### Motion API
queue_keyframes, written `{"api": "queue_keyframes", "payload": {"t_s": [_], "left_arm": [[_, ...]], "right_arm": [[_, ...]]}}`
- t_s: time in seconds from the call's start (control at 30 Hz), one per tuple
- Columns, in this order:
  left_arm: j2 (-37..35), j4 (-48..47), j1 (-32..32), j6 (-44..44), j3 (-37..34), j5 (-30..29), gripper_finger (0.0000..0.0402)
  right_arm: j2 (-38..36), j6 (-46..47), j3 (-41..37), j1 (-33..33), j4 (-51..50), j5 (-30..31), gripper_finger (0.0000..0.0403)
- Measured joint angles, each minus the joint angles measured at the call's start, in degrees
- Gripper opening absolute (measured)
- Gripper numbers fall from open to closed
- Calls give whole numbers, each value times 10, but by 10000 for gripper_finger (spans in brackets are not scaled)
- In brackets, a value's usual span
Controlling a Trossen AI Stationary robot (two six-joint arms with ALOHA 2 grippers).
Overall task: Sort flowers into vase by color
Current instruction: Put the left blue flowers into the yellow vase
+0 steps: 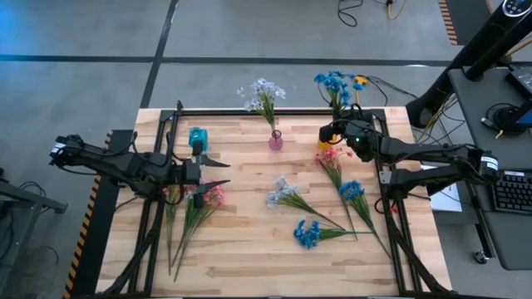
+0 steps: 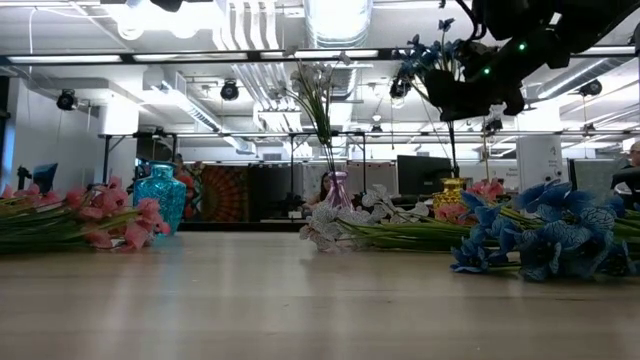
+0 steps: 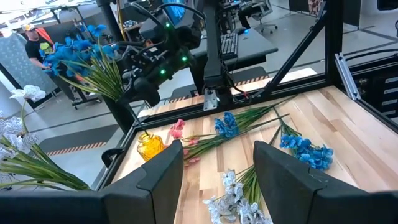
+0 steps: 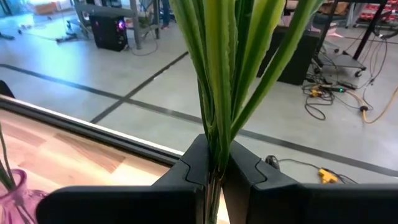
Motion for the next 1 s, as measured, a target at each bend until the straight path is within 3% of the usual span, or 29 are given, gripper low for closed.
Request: {"api": "queue_keyframes", "payload": {"t_s": [0.33,1.0], "left_arm": [[0,0,0,0,0,0,178],[0,0,0,0,0,0,178]], "right_arm": [[0,0,-4,0,14,0,22],[0,14,-5,0,14,0,108]]}}
